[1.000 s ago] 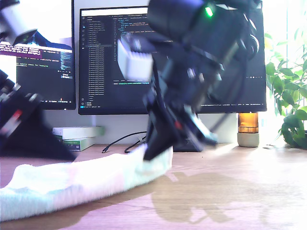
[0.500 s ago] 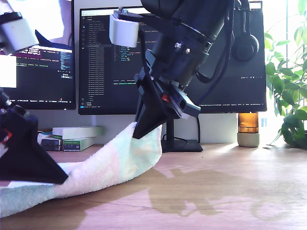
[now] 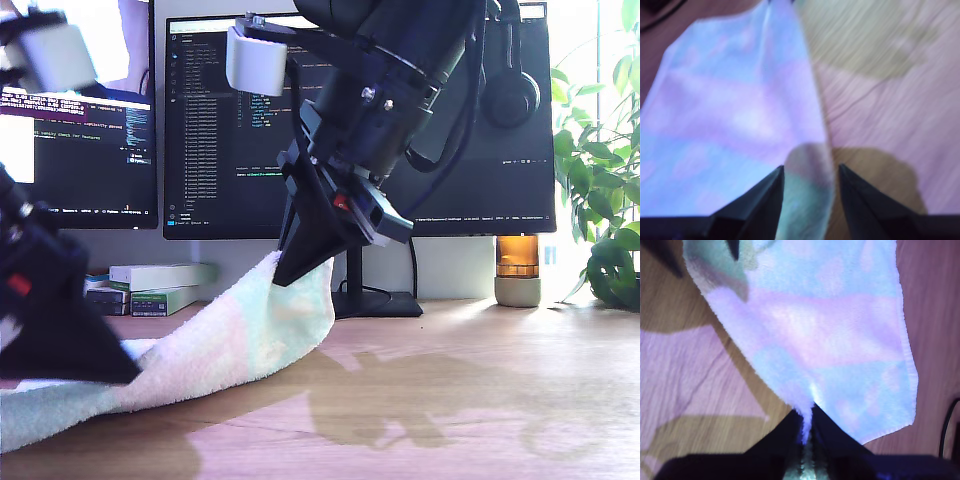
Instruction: Fold the tea towel to a neat square and place it to the right
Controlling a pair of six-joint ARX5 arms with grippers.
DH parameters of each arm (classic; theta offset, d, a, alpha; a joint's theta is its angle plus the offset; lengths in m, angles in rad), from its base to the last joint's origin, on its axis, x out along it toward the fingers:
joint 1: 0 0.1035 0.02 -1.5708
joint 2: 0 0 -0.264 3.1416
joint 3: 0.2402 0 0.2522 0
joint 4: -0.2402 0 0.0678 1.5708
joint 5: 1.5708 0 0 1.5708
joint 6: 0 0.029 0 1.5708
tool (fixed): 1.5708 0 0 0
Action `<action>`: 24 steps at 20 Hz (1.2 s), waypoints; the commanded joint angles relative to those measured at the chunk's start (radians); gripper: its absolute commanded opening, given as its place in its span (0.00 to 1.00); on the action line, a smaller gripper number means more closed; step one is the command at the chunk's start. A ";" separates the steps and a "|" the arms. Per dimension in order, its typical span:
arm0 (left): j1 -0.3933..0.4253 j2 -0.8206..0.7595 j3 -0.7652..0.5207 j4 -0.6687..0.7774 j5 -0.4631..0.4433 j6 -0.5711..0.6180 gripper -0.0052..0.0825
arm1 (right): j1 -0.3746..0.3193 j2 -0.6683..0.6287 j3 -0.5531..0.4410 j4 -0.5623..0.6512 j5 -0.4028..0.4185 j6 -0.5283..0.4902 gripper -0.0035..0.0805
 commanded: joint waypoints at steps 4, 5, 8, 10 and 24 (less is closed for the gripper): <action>-0.006 -0.001 0.000 0.000 -0.007 -0.003 0.41 | -0.002 0.013 0.082 -0.082 -0.027 0.026 0.03; -0.006 -0.001 0.000 -0.003 -0.006 -0.003 0.41 | -0.002 0.013 0.095 -0.095 -0.031 0.027 0.03; -0.016 -0.001 0.000 -0.020 0.002 -0.007 0.41 | -0.002 0.013 0.114 -0.114 -0.033 0.027 0.03; -0.025 -0.001 0.000 -0.042 -0.001 -0.008 0.40 | -0.002 0.013 0.118 -0.138 -0.033 0.027 0.03; -0.025 -0.003 0.021 -0.113 0.029 -0.086 0.04 | -0.006 0.013 0.118 -0.220 -0.032 0.079 0.03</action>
